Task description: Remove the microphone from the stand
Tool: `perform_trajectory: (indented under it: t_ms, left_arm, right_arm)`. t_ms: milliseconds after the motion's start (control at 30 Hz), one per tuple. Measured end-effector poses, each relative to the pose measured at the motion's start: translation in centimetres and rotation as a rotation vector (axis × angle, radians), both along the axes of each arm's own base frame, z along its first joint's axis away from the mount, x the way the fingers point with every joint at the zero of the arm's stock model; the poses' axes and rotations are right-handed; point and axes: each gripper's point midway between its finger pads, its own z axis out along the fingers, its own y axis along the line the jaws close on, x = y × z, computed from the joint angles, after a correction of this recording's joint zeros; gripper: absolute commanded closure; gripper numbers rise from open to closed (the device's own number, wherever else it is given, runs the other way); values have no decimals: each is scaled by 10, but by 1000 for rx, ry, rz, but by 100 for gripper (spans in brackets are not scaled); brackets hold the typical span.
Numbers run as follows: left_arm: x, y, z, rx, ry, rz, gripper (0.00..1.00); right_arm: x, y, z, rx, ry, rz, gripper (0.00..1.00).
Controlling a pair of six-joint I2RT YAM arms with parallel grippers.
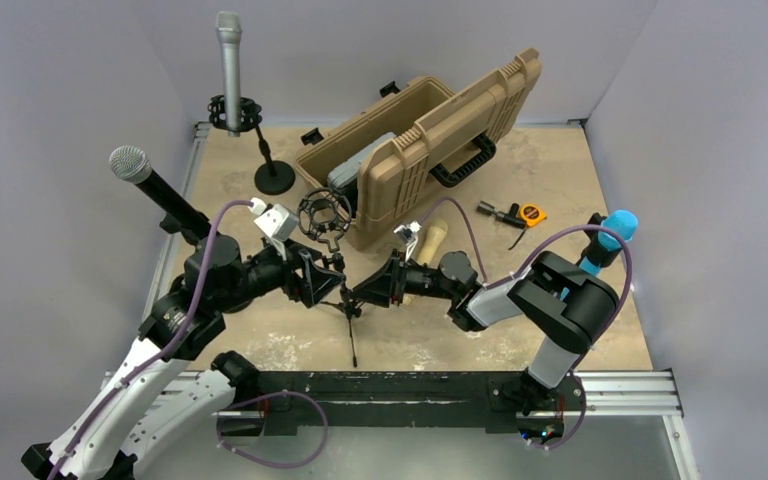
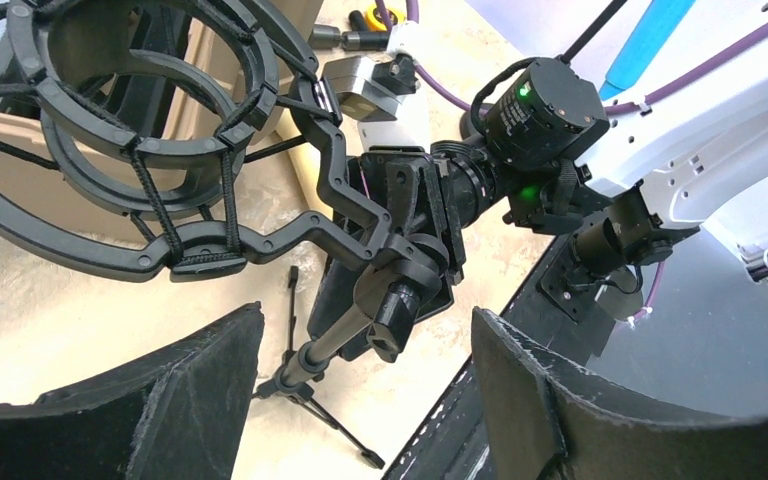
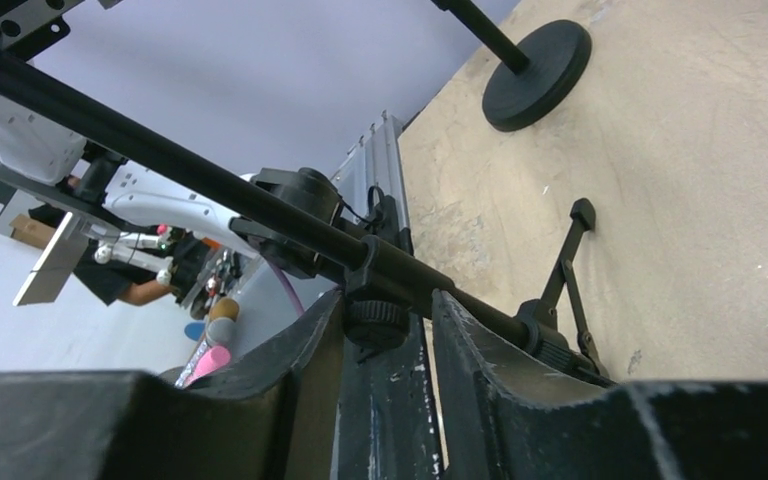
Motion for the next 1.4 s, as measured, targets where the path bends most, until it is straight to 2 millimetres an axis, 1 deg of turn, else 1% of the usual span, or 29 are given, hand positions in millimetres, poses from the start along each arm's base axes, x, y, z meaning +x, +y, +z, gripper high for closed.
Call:
perform_trajectory:
  t_ms: [167, 267, 367, 533, 700, 800, 900, 967, 1067, 1267, 1333, 1400]
  left_arm:
    - [2, 2, 0, 10, 9, 15, 27]
    - [4, 1, 1, 14, 14, 21, 34]
    - [6, 1, 0, 16, 27, 31, 40]
    - [14, -5, -9, 30, 71, 39, 46]
    - [24, -10, -14, 45, 112, 53, 47]
    - [27, -10, -13, 46, 119, 68, 47]
    - [31, -10, -8, 45, 113, 86, 48]
    - [33, -10, -8, 45, 113, 91, 48]
    - [32, -9, -9, 45, 127, 98, 47]
    - [31, -5, -4, 35, 107, 116, 43]
    - [30, -1, 0, 30, 93, 127, 37]
    - [28, 6, 3, 28, 76, 152, 27]
  right_arm:
    - [-2, 4, 4, 6, -15, 12, 82]
    - [-3, 5, 3, 3, -21, 13, 100]
    - [-1, 7, 3, 2, -45, -7, 100]
    - [9, 9, 4, -14, -110, -90, 100]
    - [34, 4, 7, -58, -167, -242, 100]
    - [46, 3, 9, -90, -210, -336, 100]
    - [50, 10, 10, -132, -260, -420, 100]
    - [49, 15, 9, -158, -284, -460, 100]
    - [47, 16, 8, -192, -314, -528, 100]
    - [46, 18, 8, -234, -342, -619, 100]
    - [45, 23, 7, -261, -349, -653, 100]
    - [46, 30, 6, -292, -353, -698, 100]
